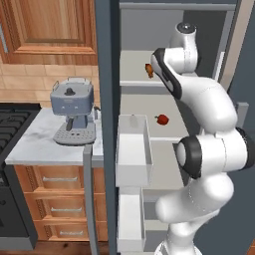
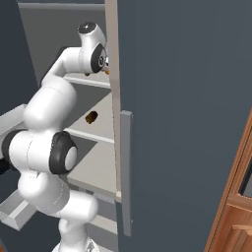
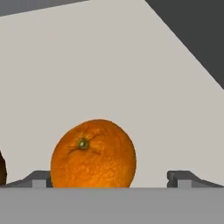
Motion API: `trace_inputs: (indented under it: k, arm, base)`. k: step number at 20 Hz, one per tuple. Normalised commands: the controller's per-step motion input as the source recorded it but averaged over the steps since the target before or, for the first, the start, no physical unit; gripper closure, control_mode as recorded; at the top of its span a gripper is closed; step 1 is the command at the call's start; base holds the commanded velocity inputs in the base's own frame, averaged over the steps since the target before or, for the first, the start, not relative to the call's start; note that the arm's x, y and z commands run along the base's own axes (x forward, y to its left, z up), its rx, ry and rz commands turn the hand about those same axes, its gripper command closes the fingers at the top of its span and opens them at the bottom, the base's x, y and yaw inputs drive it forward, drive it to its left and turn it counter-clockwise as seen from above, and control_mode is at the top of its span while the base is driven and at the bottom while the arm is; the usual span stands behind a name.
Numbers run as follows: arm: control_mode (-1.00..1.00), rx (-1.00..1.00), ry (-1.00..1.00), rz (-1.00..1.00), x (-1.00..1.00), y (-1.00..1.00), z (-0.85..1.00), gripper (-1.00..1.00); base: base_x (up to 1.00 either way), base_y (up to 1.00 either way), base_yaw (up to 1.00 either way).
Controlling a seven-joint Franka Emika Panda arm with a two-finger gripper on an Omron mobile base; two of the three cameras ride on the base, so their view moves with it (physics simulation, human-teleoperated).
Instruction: Take the chicken drumstick and tangerine from the highest rack and move them to the second highest rack where the sweet potato and bell pepper are located, to maximize freezer space. Close the freezer door after rearranging.
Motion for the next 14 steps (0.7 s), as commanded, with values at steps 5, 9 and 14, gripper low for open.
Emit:
trace_inputs:
  k: [5,9,14]
  arm:
    - [-1.0,0.0,0.0,0.0,0.28,0.0,-0.1,-1.0]
    - [-1.0,0.0,0.0,0.0,0.21,0.01,-0.18,-1.0]
    - [-1.0,-0.07,0.0,0.0,0.08,0.02,-0.31,1.0]
  base:
    - [0.0,0.0,0.0]
    - [0.0,0.0,0.0]
    - [0.0,0.0,0.0]
